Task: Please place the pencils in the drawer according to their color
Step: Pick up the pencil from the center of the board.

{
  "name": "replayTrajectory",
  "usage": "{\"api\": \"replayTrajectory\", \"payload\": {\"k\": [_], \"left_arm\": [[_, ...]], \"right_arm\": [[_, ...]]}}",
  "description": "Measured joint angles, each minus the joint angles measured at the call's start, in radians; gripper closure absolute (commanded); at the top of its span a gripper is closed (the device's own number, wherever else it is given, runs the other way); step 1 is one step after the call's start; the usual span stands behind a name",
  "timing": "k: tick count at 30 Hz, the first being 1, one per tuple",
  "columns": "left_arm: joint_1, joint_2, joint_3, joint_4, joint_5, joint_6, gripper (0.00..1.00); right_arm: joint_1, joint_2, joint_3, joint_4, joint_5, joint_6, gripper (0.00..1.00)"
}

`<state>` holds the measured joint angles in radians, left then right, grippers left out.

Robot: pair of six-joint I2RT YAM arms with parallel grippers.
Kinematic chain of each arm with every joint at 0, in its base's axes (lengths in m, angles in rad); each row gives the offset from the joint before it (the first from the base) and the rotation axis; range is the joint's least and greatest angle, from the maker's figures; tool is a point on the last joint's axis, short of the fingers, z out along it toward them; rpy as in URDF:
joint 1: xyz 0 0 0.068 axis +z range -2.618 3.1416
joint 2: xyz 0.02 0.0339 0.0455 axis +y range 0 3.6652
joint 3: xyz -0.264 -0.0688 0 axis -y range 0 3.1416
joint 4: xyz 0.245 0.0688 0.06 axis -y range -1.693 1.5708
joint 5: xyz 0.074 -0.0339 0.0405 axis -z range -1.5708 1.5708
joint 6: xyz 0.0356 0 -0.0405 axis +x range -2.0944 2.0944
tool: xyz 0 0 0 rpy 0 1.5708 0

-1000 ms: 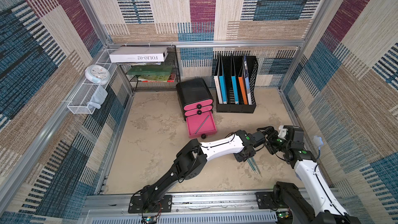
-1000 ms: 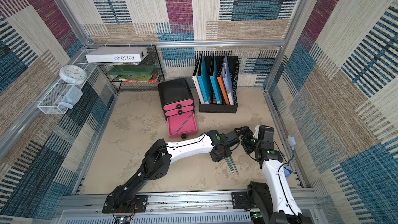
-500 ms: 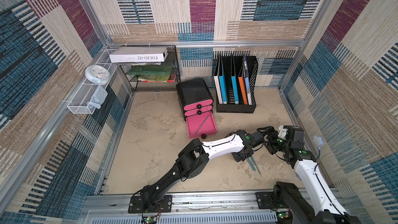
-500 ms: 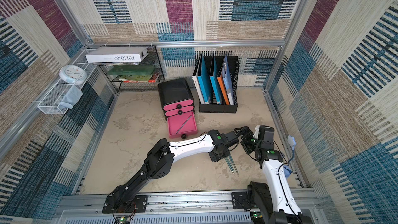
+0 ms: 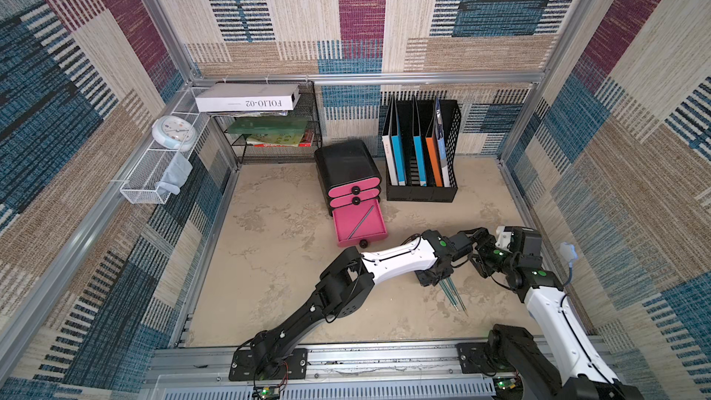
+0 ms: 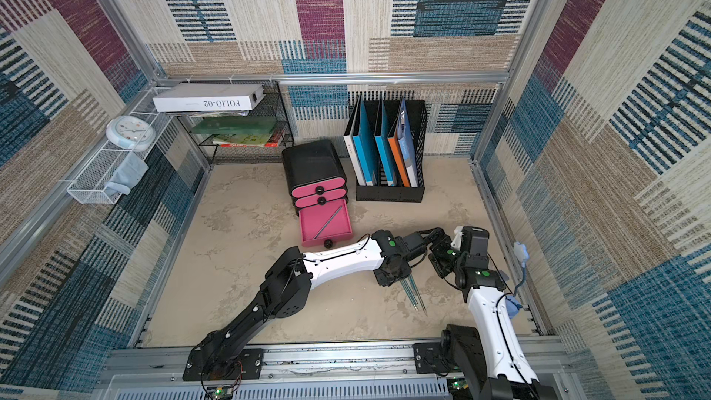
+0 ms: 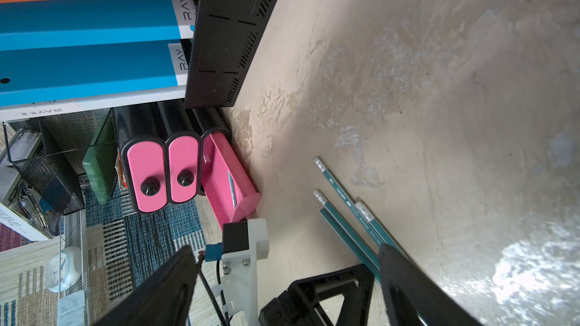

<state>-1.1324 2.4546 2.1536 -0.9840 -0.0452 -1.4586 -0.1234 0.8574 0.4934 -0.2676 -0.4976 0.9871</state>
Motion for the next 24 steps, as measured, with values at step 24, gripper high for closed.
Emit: {"api": "replayTrajectory", "payload": {"k": [24], "left_arm": [[0.025,-0.061,-0.109,-0.037,0.013,0.008,0.63]], "right_arm": [[0.000,-0.031,-0.008,0.007,-0.005,0.051,0.07]]}}
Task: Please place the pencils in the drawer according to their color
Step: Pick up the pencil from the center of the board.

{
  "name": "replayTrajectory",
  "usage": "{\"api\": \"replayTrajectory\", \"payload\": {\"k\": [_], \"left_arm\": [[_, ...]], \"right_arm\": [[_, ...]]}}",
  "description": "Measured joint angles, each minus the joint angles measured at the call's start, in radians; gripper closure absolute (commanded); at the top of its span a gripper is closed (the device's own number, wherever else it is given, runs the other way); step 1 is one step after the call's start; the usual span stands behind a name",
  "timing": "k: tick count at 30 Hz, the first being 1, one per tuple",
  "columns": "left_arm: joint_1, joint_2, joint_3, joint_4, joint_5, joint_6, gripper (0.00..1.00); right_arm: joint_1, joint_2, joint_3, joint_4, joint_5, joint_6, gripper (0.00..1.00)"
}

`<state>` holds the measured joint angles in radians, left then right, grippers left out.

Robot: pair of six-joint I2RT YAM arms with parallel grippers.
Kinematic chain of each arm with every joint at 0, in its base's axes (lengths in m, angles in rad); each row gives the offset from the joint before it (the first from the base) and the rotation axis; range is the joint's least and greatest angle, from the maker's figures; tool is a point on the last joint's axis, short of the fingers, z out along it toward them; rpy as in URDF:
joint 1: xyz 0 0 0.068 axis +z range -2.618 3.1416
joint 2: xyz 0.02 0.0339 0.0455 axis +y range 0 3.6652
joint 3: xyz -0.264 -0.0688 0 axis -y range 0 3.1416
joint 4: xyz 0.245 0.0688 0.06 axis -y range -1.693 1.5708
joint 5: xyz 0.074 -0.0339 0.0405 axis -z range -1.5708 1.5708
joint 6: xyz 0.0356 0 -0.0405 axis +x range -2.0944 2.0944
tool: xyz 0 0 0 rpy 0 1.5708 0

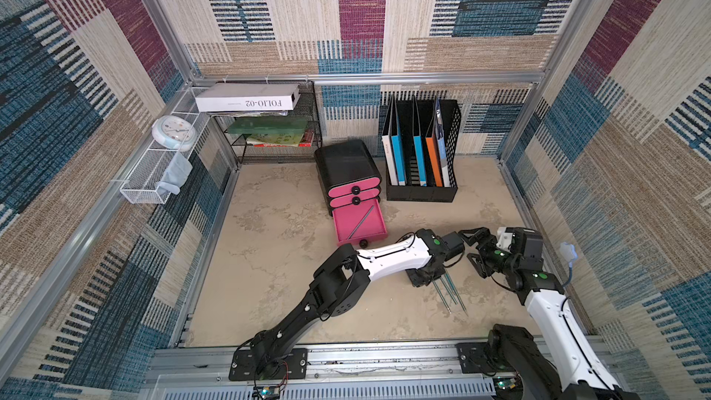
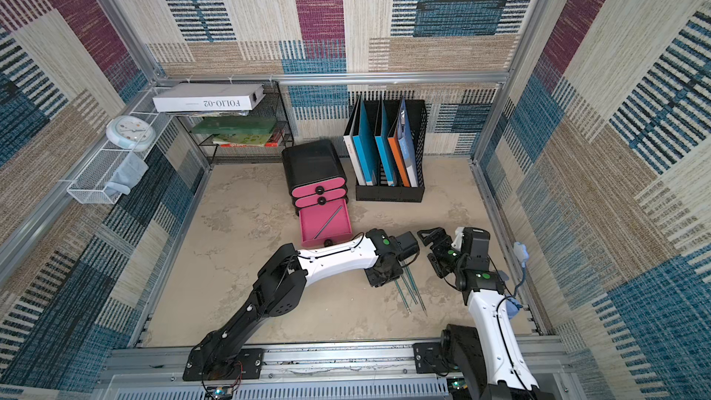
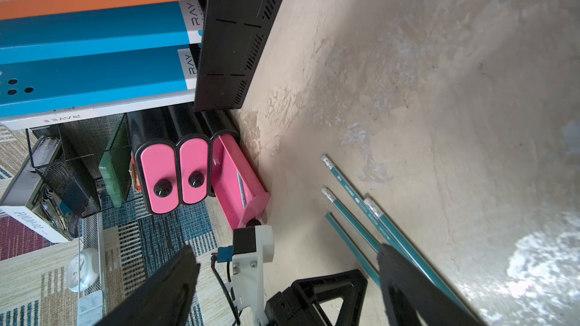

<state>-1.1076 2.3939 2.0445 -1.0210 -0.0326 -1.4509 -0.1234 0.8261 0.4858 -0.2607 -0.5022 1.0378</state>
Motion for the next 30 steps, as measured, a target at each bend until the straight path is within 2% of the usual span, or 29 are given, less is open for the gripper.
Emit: {"api": "replayTrajectory", "payload": {"k": [10,21,30], "left_arm": [[-0.001,-0.045,0.056,-0.072,-0.068,0.068,0.63],[-0.003,0.049,0.183,-0.080,-0.063,0.080,0.62],[-0.004,0.094,0.200,-0.082,-0.054,0.082,0.62]], "right_arm": [[0.000,0.004,-0.002,0.010,-0.004,0.006,0.07],[0.000,0.029,-0.007,0.027,-0.011,0.013,0.07],[0.000,0.028,-0.007,0.028,-0.011,0.016,0.07]]}}
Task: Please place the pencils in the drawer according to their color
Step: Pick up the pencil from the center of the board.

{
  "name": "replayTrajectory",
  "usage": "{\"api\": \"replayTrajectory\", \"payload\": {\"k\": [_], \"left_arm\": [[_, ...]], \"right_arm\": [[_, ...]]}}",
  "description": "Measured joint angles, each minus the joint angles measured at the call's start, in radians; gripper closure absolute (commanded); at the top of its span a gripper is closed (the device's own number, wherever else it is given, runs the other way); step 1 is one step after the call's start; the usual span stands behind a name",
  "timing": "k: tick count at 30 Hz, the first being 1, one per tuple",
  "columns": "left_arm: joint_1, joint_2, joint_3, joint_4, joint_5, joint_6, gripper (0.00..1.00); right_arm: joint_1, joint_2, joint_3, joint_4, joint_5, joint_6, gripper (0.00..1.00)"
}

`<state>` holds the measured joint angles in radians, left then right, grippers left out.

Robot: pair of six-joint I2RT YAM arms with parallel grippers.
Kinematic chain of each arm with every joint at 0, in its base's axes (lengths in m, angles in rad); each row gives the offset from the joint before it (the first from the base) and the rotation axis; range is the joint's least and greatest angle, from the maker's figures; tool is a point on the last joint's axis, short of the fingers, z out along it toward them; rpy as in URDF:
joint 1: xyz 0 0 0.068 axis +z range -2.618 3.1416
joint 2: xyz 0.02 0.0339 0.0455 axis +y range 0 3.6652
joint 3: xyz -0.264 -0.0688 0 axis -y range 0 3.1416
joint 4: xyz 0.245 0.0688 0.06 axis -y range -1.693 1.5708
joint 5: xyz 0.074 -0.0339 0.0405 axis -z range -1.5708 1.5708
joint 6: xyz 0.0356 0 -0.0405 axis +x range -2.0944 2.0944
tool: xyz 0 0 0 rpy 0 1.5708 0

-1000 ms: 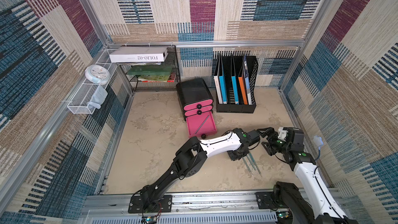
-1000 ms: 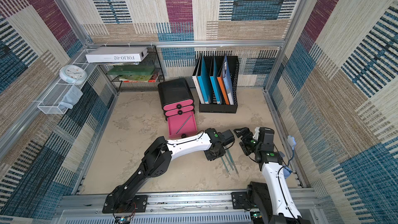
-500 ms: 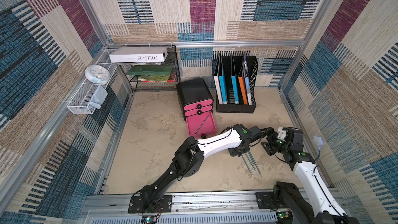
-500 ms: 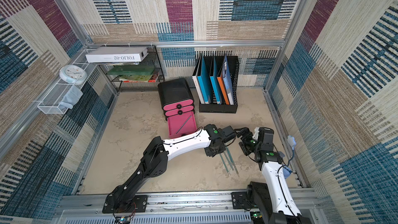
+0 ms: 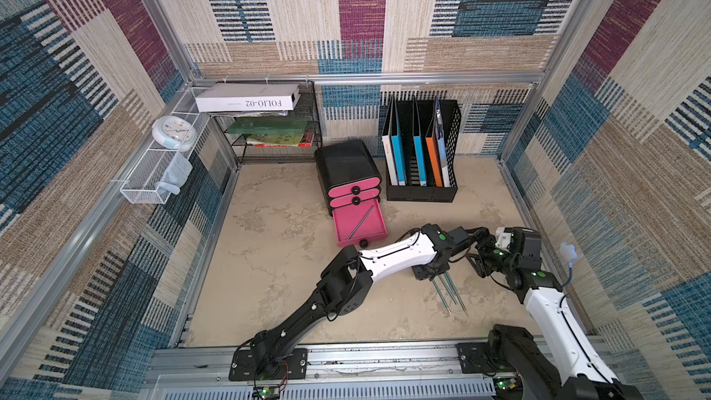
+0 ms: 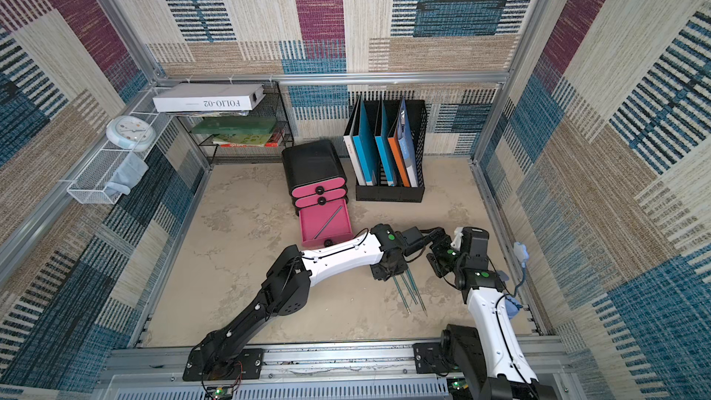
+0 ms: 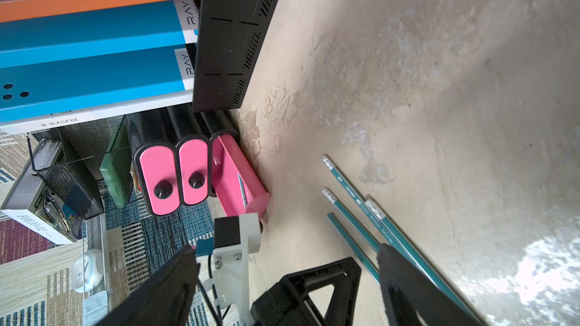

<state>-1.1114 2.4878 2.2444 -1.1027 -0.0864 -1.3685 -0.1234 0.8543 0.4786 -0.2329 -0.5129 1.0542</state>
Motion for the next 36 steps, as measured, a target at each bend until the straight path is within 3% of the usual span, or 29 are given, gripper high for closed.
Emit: {"api": "replayTrajectory", "payload": {"k": [19,23,36], "left_arm": [[0.007,0.080,0.108,-0.058,0.007,0.036,0.63],[0.010,0.096,0.130,-0.079,0.019,0.037,0.69],[0.012,0.064,0.061,-0.074,0.031,0.032,1.00]], "right_arm": [[-0.003,-0.029,-0.005,0.032,0.030,0.046,0.07],[-0.003,-0.039,-0.005,0.038,0.039,0.053,0.07],[-0.001,-0.057,-0.016,0.037,0.006,0.052,0.08]]}}
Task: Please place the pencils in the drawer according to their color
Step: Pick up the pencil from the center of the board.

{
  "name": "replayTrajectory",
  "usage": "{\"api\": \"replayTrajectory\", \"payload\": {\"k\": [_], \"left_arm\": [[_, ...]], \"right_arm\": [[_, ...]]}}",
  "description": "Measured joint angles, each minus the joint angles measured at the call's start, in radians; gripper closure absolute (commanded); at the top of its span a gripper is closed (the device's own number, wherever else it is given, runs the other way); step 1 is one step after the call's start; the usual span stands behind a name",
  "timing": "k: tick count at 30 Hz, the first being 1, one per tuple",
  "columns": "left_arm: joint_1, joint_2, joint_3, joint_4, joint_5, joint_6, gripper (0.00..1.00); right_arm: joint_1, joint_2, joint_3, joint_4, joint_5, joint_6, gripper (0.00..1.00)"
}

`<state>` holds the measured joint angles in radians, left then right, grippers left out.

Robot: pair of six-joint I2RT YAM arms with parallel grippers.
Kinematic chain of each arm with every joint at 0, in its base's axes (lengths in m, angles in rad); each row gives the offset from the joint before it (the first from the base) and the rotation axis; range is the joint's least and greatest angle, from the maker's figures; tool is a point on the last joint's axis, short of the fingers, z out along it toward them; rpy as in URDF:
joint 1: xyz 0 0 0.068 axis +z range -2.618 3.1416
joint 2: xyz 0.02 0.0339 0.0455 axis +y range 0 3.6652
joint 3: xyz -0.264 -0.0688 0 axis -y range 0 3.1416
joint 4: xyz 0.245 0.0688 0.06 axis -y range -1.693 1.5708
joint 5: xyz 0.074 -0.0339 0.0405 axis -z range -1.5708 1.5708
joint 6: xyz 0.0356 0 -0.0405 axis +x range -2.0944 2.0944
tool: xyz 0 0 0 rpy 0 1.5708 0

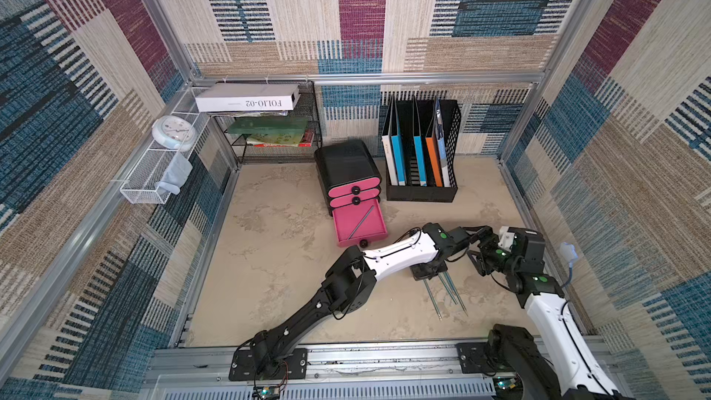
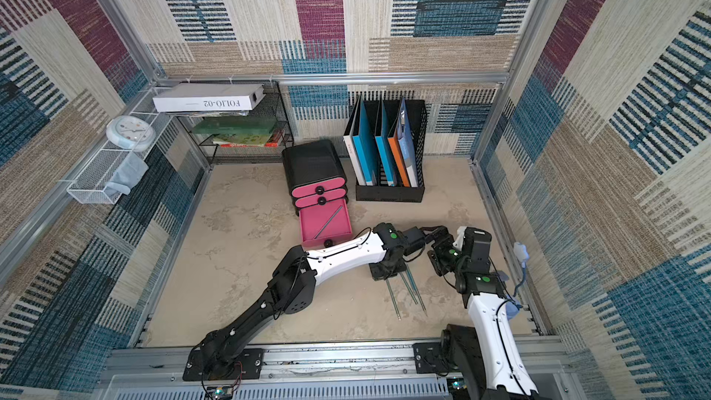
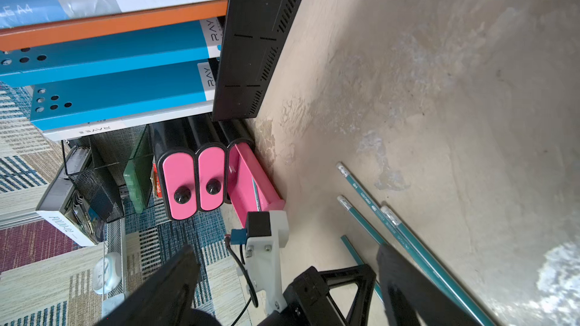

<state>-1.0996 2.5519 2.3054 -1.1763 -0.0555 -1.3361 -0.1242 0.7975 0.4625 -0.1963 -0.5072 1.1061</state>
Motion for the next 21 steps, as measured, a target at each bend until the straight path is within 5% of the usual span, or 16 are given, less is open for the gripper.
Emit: {"api": "replayTrajectory", "payload": {"k": [10,21], "left_arm": [[0.000,-0.073,-0.102,0.058,-0.013,0.044,1.00],[0.012,-0.275,-0.232,0.005,-0.178,0.272,1.00]], "right_arm": [[0.000,-0.004,-0.017,0.001,-0.037,0.002,0.07],[0.009,-0.044,-0.079,0.039,-0.143,0.023,0.07]]}}
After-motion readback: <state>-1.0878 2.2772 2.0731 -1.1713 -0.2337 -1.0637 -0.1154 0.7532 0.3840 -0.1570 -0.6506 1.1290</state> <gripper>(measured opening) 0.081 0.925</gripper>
